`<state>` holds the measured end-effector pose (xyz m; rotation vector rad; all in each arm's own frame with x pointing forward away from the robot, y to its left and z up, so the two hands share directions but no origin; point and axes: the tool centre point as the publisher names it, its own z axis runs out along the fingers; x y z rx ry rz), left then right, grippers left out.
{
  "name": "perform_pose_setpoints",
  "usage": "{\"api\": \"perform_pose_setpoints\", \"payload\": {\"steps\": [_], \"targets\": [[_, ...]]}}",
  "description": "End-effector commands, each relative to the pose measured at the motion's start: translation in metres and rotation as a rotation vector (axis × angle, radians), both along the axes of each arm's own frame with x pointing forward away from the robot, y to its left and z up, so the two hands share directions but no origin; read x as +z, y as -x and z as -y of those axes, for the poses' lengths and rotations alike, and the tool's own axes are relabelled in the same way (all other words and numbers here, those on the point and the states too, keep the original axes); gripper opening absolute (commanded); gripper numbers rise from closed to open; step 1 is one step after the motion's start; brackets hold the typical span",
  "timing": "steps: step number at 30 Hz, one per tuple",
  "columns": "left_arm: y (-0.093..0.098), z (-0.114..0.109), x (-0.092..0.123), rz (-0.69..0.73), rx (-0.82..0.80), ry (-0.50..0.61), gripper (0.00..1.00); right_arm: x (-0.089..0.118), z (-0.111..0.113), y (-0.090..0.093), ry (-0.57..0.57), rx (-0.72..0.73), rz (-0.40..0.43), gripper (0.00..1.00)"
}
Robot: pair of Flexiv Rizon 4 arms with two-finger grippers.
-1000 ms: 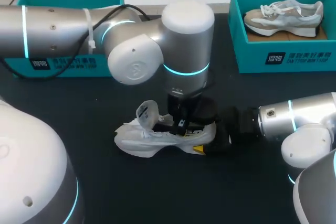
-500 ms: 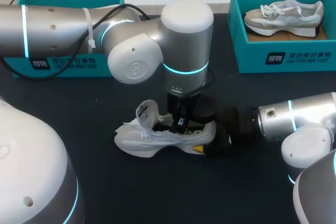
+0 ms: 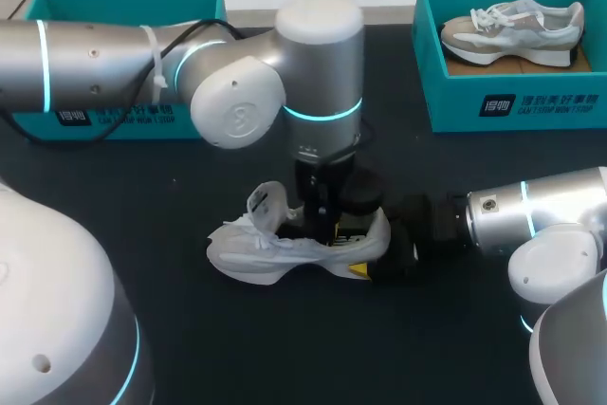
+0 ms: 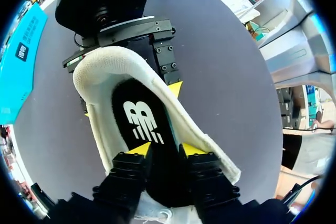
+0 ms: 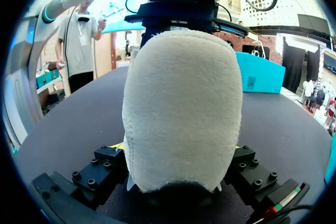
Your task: Take the shoe out of the shoebox, open the shoe tongue, remove and reinsert the insole, then place the shoe into the shoebox
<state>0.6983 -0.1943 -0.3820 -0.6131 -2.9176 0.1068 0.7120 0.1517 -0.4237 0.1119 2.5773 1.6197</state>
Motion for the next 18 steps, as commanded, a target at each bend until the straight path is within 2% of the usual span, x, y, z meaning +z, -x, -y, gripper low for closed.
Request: {"api": "perform_pose_setpoints", "payload": {"steps": [1,9,16,18], "targets": [[0.003,-0.002,-0.005,0.014,0.004,0.012,0.48,-0.009,-0.006,-0.004,0.005,-0.002,0.001,0.00],[0.003,-0.003,-0.015,0.071,0.041,0.068,0.45,-0.009,-0.006,-0.004,0.005,-0.002,0.001,0.00],[0.002,0.002,-0.033,0.097,0.057,0.087,0.47,-0.009,-0.006,-0.004,0.005,-0.002,0.001,0.00],[0.000,0.005,-0.040,0.107,0.061,0.086,0.40,-0.009,-0.006,-0.004,0.005,-0.002,0.001,0.00]]}}
